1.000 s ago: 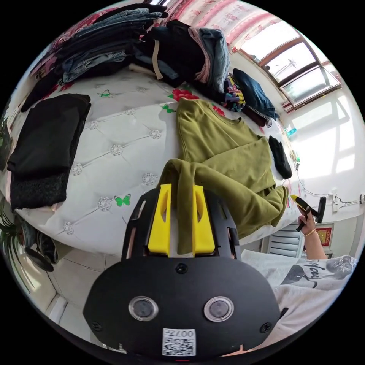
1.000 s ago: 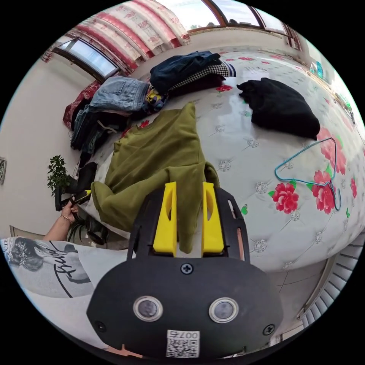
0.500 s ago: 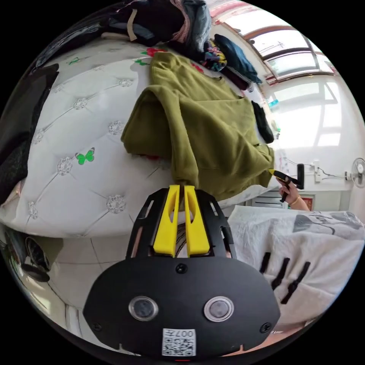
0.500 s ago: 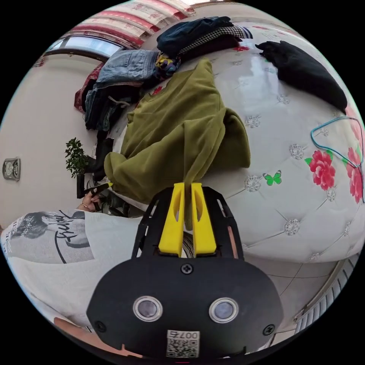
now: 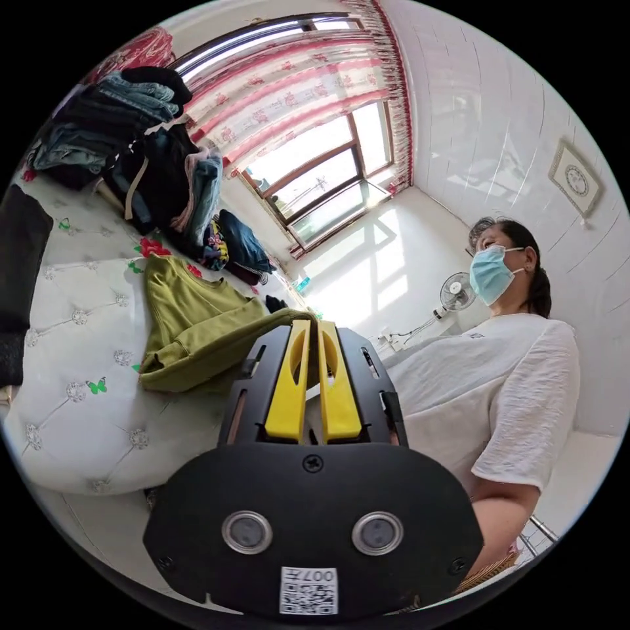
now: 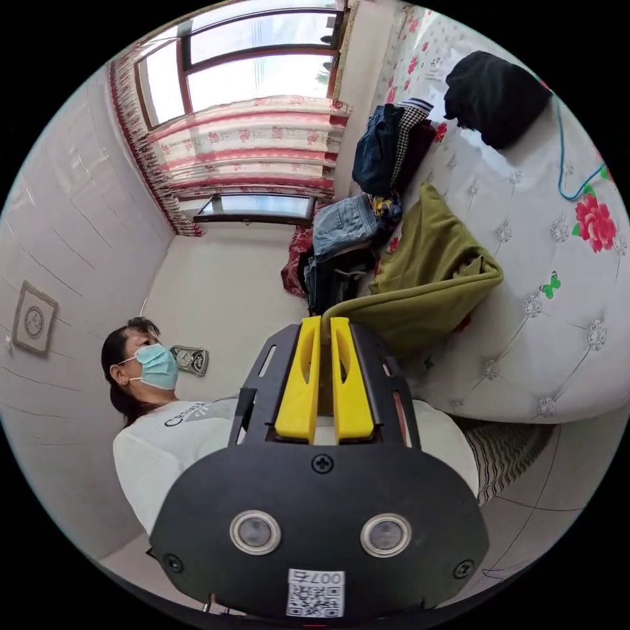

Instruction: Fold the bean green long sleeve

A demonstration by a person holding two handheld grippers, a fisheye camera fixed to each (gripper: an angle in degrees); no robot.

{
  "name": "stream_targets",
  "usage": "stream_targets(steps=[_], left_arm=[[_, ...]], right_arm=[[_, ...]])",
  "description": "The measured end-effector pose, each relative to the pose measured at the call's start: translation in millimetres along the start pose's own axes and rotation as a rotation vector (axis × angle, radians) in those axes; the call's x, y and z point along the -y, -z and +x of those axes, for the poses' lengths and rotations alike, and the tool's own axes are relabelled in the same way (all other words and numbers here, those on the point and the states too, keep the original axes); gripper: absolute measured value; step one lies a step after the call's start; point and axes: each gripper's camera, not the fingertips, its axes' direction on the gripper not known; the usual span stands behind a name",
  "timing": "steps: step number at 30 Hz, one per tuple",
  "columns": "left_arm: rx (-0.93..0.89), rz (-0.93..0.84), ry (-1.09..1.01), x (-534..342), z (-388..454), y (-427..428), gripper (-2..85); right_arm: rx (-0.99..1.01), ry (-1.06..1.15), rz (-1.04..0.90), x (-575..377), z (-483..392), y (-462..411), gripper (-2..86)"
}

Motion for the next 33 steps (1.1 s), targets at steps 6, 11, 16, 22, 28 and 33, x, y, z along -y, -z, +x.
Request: stream_targets(steps=[6,11,16,22,28,33], left_arm=[[0.182,0.063,0.309,64.6,-112.8,-52.7,3.5],[0.259,0.206,0.497,86.6,-154.3,-84.8,7.0],[0.612,-0.129,0.433,75.8,-151.9,-114.7,8.9],[0.747,-0.275,0.379,49.5,-134.5,-118.6,10.7],[0.725,-0.387,0.397,36.8,-146.2,-145.1,9.1],[0.767,-0.508,0.361,41.8,-148.1,-161.1,3.9]], right_arm=[[-0.259,-0.04,0.074,88.7,21.1,-62.7,3.4],[-0.64,0.063,0.047,124.8,24.8,-124.1,6.4],[-0.937,0.077,-0.06,99.6,52.8,-157.4,8.3],[-1.051,0.056,-0.106,93.4,73.2,-175.8,9.6],[-1.189,0.088,-0.281,115.4,98.0,-222.3,8.2],[-1.112,0.064,-0.318,115.5,100.8,-224.1,5.9]])
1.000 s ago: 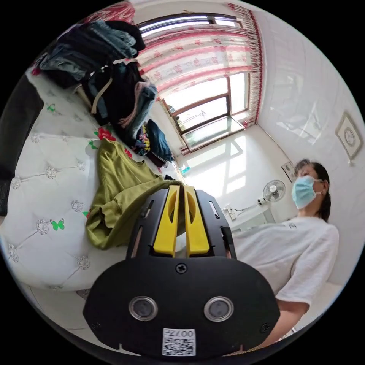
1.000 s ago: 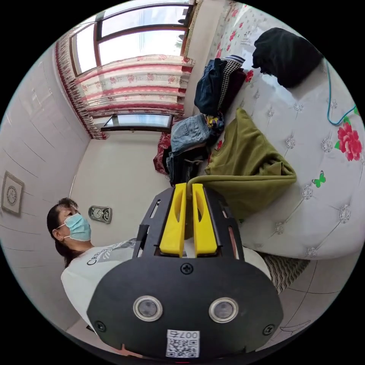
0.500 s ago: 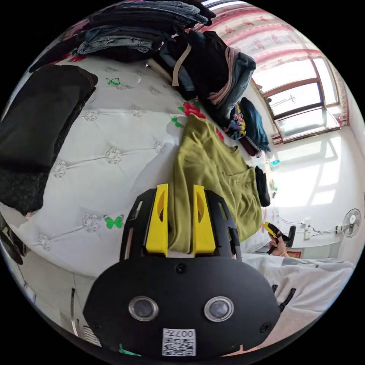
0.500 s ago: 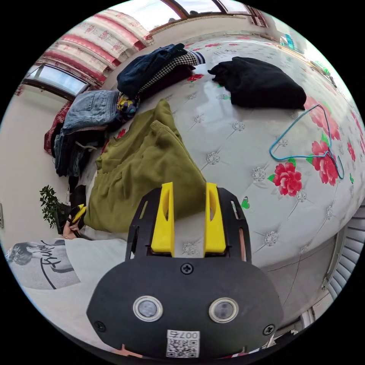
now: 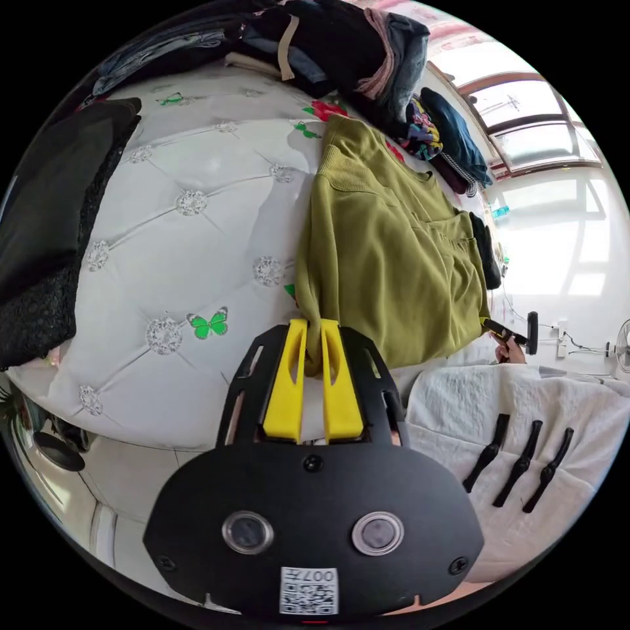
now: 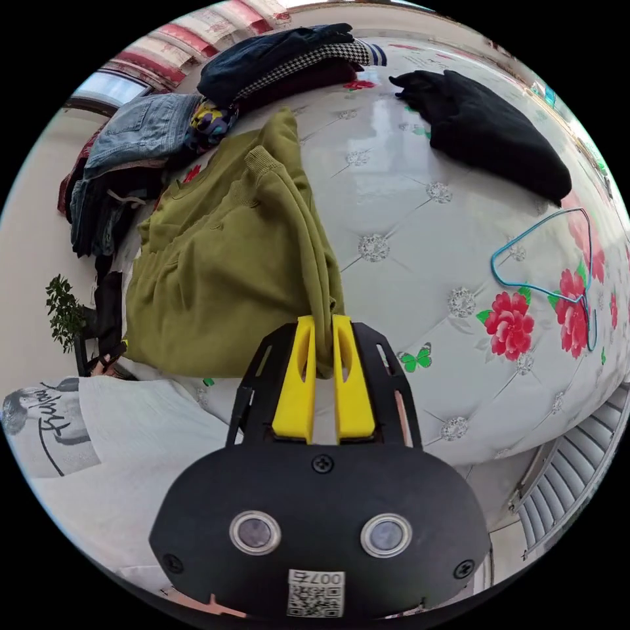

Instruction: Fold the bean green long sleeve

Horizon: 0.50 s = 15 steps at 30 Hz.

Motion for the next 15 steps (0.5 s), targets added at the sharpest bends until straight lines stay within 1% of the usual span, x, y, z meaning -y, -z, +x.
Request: stream_targets(steps=[2,4,6,8,11,15], left_arm=[[-0.047,0.042,0.012,-8.3,-6.3,18.7,3.5],[-0.077,0.032,0.044,-17.7,-15.0,20.6,3.8],[-0.084,-0.006,0.061,-27.2,-19.8,15.9,4.6],[-0.062,0.018,0.065,-43.1,-18.7,23.2,5.7],[-0.063,0.064,0.088,-60.7,-24.7,41.2,8.0],[-0.166,0.021,0.085,-65.1,-37.4,31.0,9.6]], right_arm=[[0.048,0.052,0.021,-16.2,2.8,18.7,5.4],[0.059,0.057,-0.013,-32.6,7.0,17.1,5.4],[0.06,0.011,-0.04,-49.4,14.4,9.5,6.2],[0.076,-0.028,0.02,-71.5,20.8,13.8,7.0],[0.117,-0.08,0.033,-89.2,32.5,18.0,7.8],[0.159,-0.108,-0.013,-94.7,44.4,2.0,7.1]])
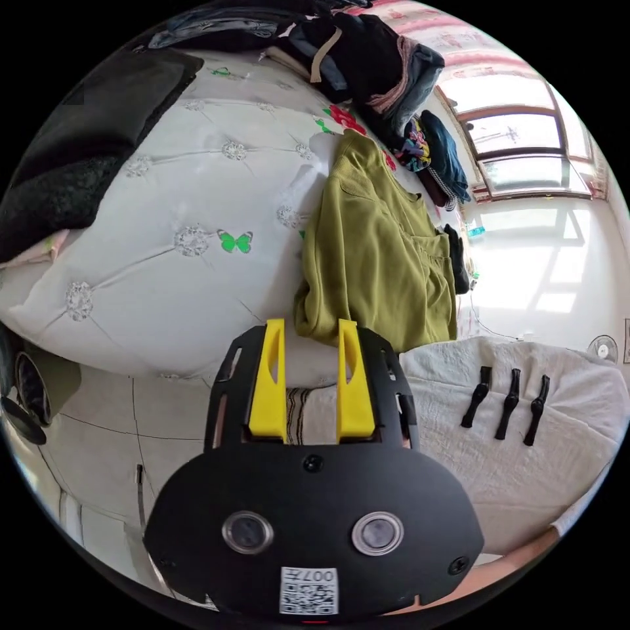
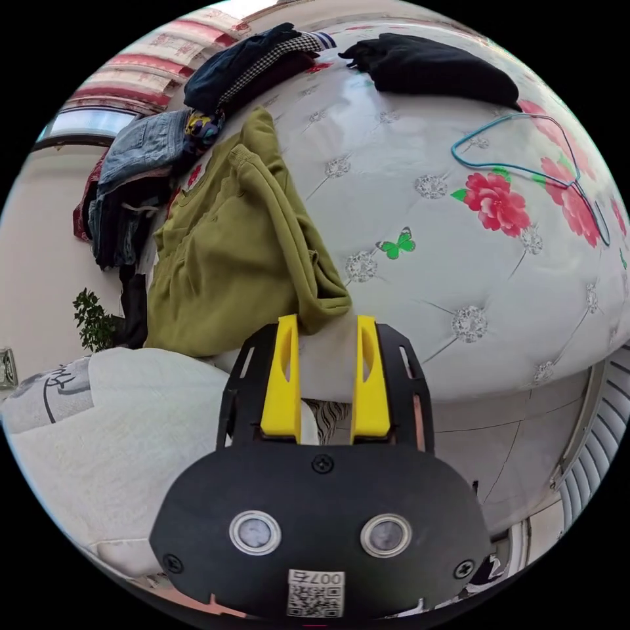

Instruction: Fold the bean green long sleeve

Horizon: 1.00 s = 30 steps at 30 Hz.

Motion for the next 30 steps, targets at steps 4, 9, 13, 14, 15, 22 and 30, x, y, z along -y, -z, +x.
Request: stream_targets(steps=[4,9,13,14,15,22,30], left_arm=[[-0.089,-0.004,0.077,10.2,-16.4,-15.6,6.6],[-0.328,0.126,0.089,12.6,-27.1,10.4,3.5],[-0.554,0.293,-0.048,9.7,-7.6,51.6,2.3],[-0.604,0.331,-0.07,8.7,-2.0,62.1,2.1],[-0.63,0.349,-0.078,7.9,0.7,67.2,2.0],[-0.89,0.502,-0.027,2.3,15.1,112.5,1.4],[-0.663,0.503,0.19,120.4,24.4,87.4,3.3]], right_arm=[[0.025,-0.003,-0.014,9.1,-2.4,-9.0,5.2],[0.187,-0.039,0.056,7.2,12.2,17.2,3.1],[0.511,-0.054,0.275,-16.2,24.4,63.7,2.0],[0.555,-0.042,0.314,-23.3,21.0,73.8,1.7],[0.576,-0.038,0.331,-26.8,19.0,78.6,1.6],[0.817,-0.128,0.488,-65.9,12.5,126.2,1.2],[0.786,-0.219,0.554,20.3,-35.9,129.9,3.2]])
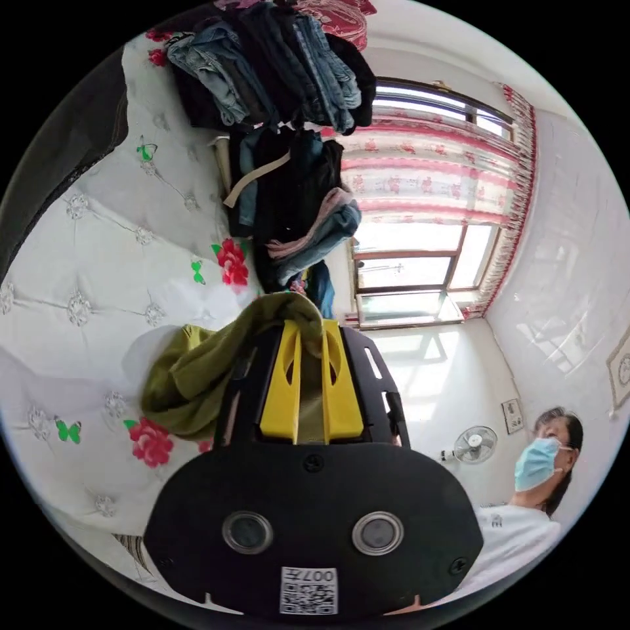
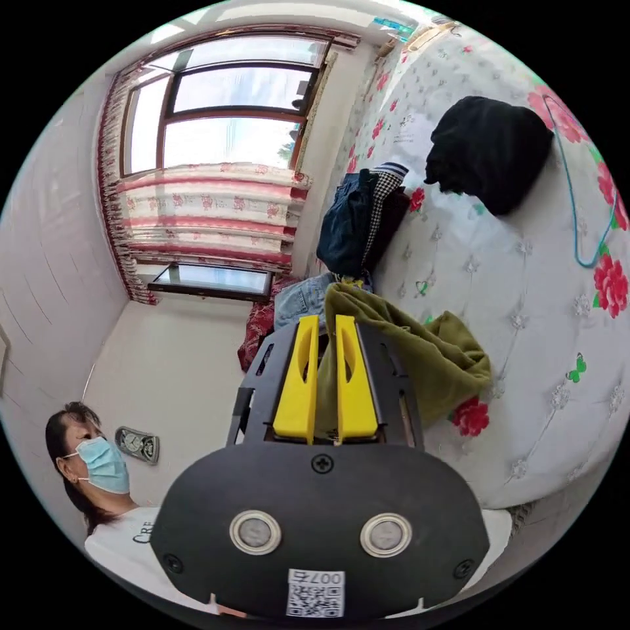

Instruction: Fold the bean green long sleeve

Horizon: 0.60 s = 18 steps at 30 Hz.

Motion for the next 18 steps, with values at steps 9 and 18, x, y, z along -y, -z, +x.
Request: stream_targets(steps=[9,18], left_arm=[[0.353,-0.001,-0.164,26.0,3.5,-84.3,5.2],[0.625,-0.173,-0.263,-30.5,-8.2,-95.0,7.8]], right_arm=[[-0.4,0.254,-0.169,39.8,11.6,-122.6,7.5],[-0.5,-0.05,-0.08,-9.7,107.3,-67.6,9.5]])
